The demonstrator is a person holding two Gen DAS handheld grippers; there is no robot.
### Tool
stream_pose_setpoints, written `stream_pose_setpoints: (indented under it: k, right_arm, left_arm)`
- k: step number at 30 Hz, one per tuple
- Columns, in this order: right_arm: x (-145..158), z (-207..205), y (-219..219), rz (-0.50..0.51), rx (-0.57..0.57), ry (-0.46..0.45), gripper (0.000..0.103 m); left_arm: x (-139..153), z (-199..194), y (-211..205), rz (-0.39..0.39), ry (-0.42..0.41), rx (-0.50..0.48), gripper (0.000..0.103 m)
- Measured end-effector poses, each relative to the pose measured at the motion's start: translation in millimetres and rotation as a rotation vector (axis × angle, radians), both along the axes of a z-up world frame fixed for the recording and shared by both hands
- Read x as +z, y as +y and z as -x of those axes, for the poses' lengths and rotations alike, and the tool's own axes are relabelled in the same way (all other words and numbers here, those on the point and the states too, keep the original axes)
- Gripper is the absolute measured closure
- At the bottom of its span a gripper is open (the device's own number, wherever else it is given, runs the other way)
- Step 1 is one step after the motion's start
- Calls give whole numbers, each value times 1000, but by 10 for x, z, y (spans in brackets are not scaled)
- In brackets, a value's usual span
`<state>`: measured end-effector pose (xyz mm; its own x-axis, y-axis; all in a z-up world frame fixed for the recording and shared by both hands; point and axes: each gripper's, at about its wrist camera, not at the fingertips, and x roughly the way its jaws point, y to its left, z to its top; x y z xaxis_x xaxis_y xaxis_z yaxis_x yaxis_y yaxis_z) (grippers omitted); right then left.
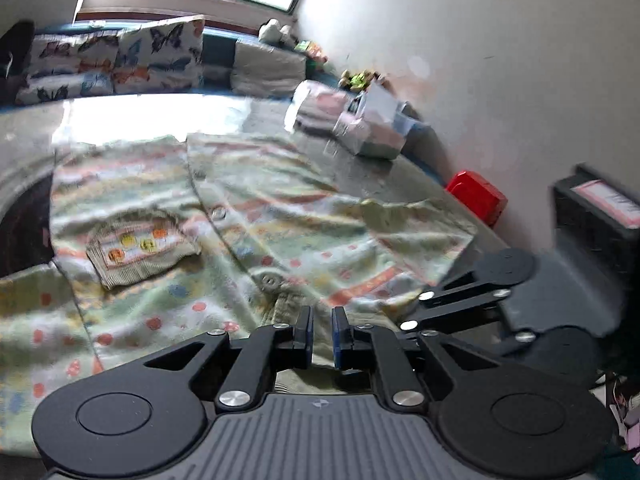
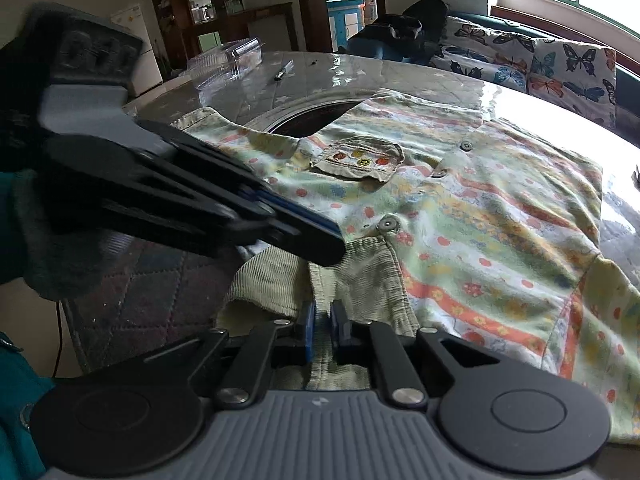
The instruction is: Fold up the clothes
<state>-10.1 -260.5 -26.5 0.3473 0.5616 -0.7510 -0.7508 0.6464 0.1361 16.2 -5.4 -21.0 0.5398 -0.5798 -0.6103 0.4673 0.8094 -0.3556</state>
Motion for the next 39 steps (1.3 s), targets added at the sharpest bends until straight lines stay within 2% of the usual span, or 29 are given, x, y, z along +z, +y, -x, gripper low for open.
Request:
stream_pose_setpoints:
  k: [3, 10, 17, 22, 30, 34, 39]
  right_arm:
    - [61, -1, -59, -18, -8, 0, 94]
    - [234, -228, -178, -70, -99, -41, 94]
    - [75, -503, 44, -72, -118, -64, 94]
    - [-70, -588, 188, -34, -106, -70, 94]
    - [6, -464, 108, -33, -110, -80, 93]
    - [-24, -390, -36, -30, -138, -50, 93]
    - [-82, -299, -322, -40, -201, -10, 83]
  left_arm:
    - [-130, -50, -2, -36, 34, 15, 93]
    - [-151, 20, 53, -28, 36, 23, 93]
    - [-150, 27, 44, -26, 39, 29, 93]
    - [-154, 30, 50, -21, 42, 33, 93]
    - [-163, 31, 64, -12, 45, 36, 93]
    - [-164, 40, 61, -13, 43, 38, 93]
    - [-164, 41, 59, -14, 42, 38, 93]
